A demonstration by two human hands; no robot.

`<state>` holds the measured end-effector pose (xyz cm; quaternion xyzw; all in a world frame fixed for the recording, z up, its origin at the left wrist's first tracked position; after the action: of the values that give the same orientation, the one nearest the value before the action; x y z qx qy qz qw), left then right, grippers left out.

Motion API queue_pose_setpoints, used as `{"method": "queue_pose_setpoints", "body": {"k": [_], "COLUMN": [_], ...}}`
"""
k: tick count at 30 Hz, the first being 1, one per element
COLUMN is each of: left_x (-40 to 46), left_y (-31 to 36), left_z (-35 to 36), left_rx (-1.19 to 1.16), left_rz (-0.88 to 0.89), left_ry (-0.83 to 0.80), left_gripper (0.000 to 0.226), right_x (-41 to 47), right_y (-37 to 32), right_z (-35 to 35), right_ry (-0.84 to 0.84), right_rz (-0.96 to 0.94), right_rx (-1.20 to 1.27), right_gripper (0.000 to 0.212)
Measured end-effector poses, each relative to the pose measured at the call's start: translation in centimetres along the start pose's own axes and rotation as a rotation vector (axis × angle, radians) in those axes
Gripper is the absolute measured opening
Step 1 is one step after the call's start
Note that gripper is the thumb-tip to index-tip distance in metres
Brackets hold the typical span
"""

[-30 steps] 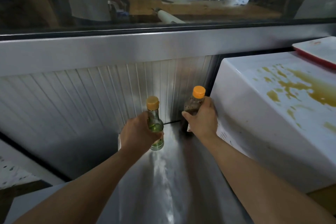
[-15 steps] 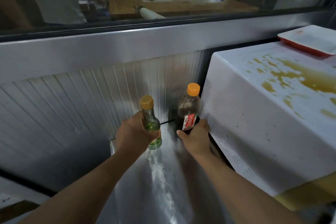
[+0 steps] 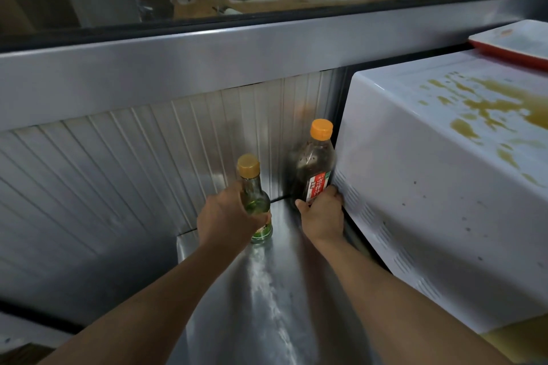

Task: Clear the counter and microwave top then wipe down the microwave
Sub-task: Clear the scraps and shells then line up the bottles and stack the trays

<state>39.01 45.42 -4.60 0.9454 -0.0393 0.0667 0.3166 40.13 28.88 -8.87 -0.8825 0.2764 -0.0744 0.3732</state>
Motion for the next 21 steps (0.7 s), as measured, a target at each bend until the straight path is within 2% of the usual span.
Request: {"method": "queue_pose_setpoints", "body": {"k": [9,12,14,18,21], "left_x": [0.6,0.9,1.2,2.0,2.7], "left_y": [0.9,1.4,1.9,2.6,3.1], "left_z": [1.3,1.8,2.1,3.2,3.9], "left_rx": [-0.019,-0.042,-0.077,-0.088,-0.083], "left_rz": [0.019,0.005,0.000,-0.002,0.002], "left_ry": [0.020,0.022,0.023,0.036,0.044], "left_gripper": [0.043,0.039,0.044,0.056,0.058], "right_x": [-0.4,-1.4,-2.3,-3.5,-3.9], "right_y": [0.2,0.9,1.5,2.6,3.0], "right_z": [-0.4,-1.2,-1.8,-3.0,-3.5], "right_ry": [-0.023,-0.049,-0.066,-0.144,-0.208], "right_rz": [-0.002,-0.048,-0.098,-0.187,-0.215], "right_rx": [-0.007,0.009,0.000,-0.083,-0.149], "right_gripper": [0.065,0.063,0.062,0.078,0.083]}}
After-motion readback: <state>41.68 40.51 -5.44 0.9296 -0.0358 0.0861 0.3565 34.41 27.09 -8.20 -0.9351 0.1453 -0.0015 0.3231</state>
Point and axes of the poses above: each hand's wrist, its own x-axis towards the middle knuckle, its own z-axis out of the palm, y = z × x, the point moved 1 cm from there along x, towards the middle knuckle, and after that the axes turned 3 degrees about z, right-handed, at the moved point
